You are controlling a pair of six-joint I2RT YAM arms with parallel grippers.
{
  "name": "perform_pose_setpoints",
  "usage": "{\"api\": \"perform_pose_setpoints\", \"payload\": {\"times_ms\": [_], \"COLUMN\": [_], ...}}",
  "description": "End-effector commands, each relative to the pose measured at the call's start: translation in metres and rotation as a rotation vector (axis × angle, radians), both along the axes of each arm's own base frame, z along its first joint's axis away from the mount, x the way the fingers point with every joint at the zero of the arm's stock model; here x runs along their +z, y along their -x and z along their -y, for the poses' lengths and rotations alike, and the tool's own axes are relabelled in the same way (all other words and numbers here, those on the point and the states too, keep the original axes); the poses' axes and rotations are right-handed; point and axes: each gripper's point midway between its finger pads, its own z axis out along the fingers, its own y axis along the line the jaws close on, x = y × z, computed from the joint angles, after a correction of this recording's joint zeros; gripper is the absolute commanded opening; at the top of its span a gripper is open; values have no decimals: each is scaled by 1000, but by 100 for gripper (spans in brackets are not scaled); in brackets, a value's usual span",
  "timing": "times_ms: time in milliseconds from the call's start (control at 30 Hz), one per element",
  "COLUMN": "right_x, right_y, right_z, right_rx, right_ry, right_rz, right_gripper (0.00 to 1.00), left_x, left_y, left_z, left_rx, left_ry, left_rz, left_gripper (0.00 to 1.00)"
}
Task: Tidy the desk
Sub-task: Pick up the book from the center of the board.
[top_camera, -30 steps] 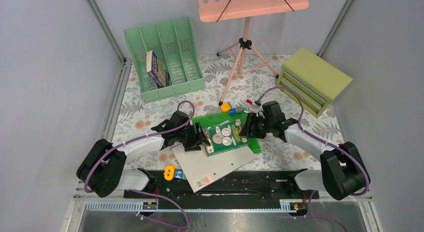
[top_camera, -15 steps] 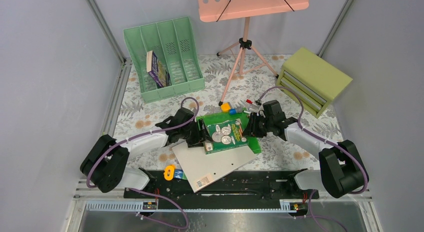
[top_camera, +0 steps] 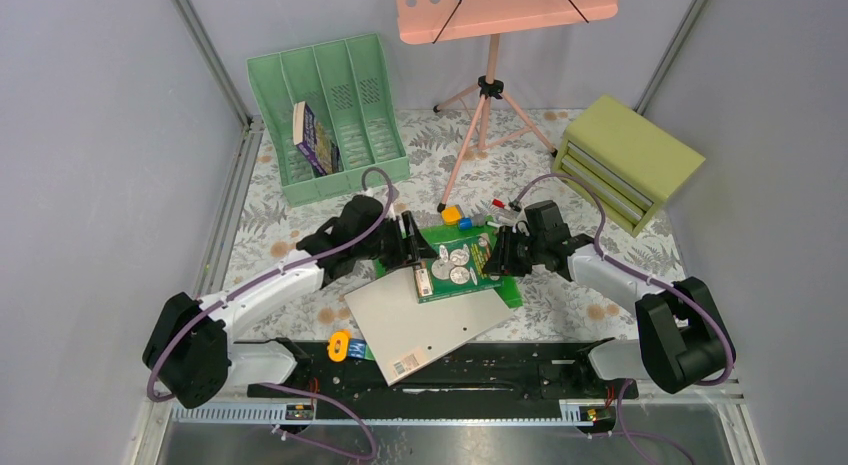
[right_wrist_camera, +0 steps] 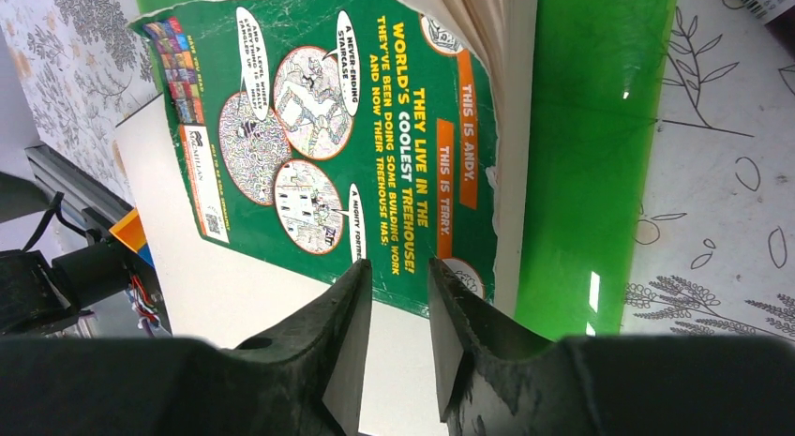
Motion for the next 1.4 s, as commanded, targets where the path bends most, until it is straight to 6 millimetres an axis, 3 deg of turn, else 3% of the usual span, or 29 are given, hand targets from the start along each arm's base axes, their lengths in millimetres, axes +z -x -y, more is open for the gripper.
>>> {"api": "perform_pose_setpoints", "payload": {"times_ms": [0, 100, 233, 433, 600, 700, 900, 1133, 1267, 1367], "right_x": [15, 15, 17, 21, 23, 16, -6, -9, -9, -7], "right_y": [-8, -8, -9, -10, -11, -13, -16, -14, -13, -13], "right_z": [-10, -9, -6, 22, 34, 29, 12, 0, -7, -9], "right_rx": [21, 21, 3, -141, -203, -183, -95, -36, -8, 1], "right_ry": [-43, -44, -36, 26, 42, 48, 50, -7, -43, -66], "right_rz": [25, 22, 38, 124, 162, 97, -78, -127, -143, -139], "right_gripper": [36, 37, 45, 70, 86, 86, 74, 68, 65, 64], "left_x": [53, 48, 21, -24, -48, -57, -71, -84, -82, -68], "left_y": [-8, -12, -11, 0, 2, 3, 0, -5, -11, -19], "left_z": [20, 15, -5, -17, -17, -18, -23, -19, -9, 0], "left_rx": [-52, -48, -6, 20, 23, 15, 30, 39, 16, -2], "left_ry": [111, 44, -99, -159, -154, -175, -202, -147, -109, -62], "left_rz": [117, 118, 70, -21, -71, -94, -124, -143, -132, -89], "left_gripper": [58, 58, 62, 65, 65, 65, 65, 65, 65, 65]}}
